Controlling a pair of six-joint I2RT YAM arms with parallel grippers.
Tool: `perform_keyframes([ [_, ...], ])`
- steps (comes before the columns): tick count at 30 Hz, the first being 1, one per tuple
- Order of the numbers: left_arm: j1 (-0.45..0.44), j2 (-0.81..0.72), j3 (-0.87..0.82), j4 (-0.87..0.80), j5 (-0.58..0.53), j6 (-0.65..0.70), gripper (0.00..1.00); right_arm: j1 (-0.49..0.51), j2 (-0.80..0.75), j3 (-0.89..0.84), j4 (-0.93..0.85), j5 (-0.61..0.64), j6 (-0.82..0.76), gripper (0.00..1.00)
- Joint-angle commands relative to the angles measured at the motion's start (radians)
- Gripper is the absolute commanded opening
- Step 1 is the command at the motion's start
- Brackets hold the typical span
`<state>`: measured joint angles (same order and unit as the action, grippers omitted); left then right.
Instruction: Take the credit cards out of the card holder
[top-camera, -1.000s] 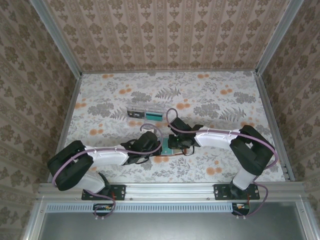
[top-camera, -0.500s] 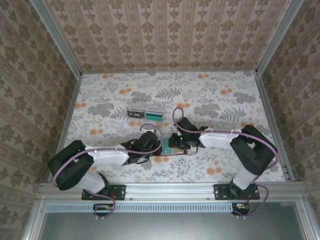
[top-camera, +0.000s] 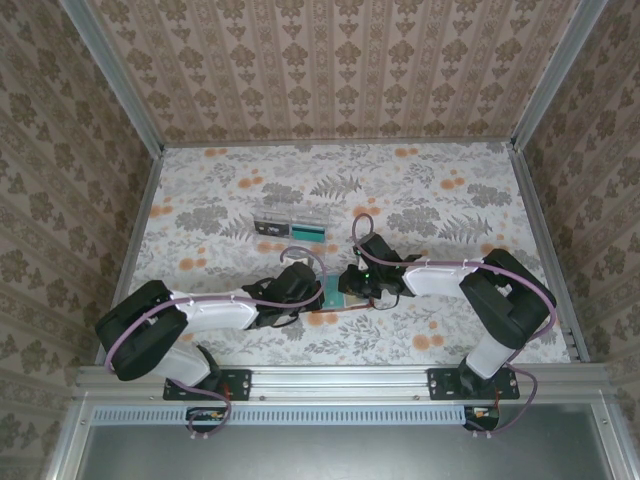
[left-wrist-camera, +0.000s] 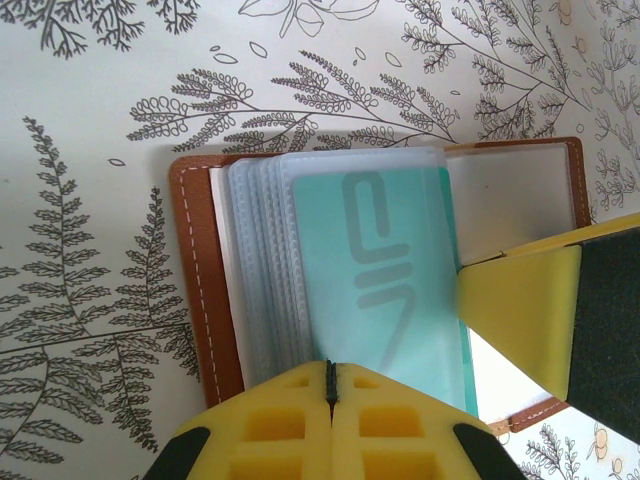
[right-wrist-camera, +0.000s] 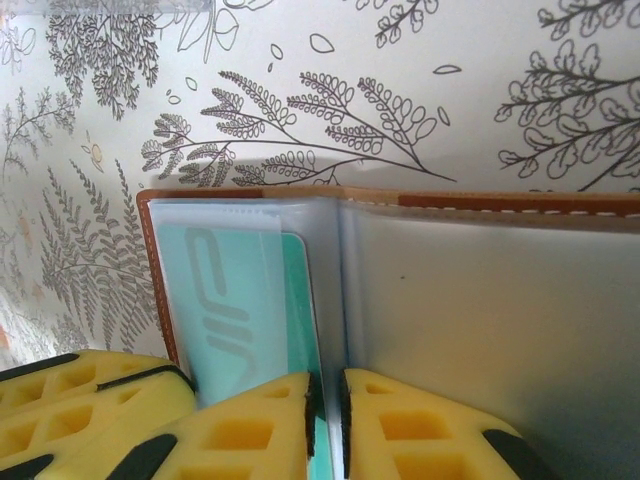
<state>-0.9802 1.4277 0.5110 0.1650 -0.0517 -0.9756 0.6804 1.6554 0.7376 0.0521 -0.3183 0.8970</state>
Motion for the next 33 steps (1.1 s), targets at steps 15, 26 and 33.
perform_keyframes([
  [15, 0.005, 0.027, 0.025, -0.078, -0.020, -0.029, 0.00, -0.028, -0.041, -0.062, 0.070, -0.059, 0.026, 0.18],
  [26, 0.006, 0.025, 0.028, -0.090, -0.020, -0.029, 0.00, -0.036, -0.099, -0.070, 0.097, -0.073, 0.002, 0.19],
  [33, 0.007, 0.026, 0.035, -0.094, -0.016, -0.026, 0.00, -0.036, -0.055, -0.059, 0.086, -0.073, -0.015, 0.18],
])
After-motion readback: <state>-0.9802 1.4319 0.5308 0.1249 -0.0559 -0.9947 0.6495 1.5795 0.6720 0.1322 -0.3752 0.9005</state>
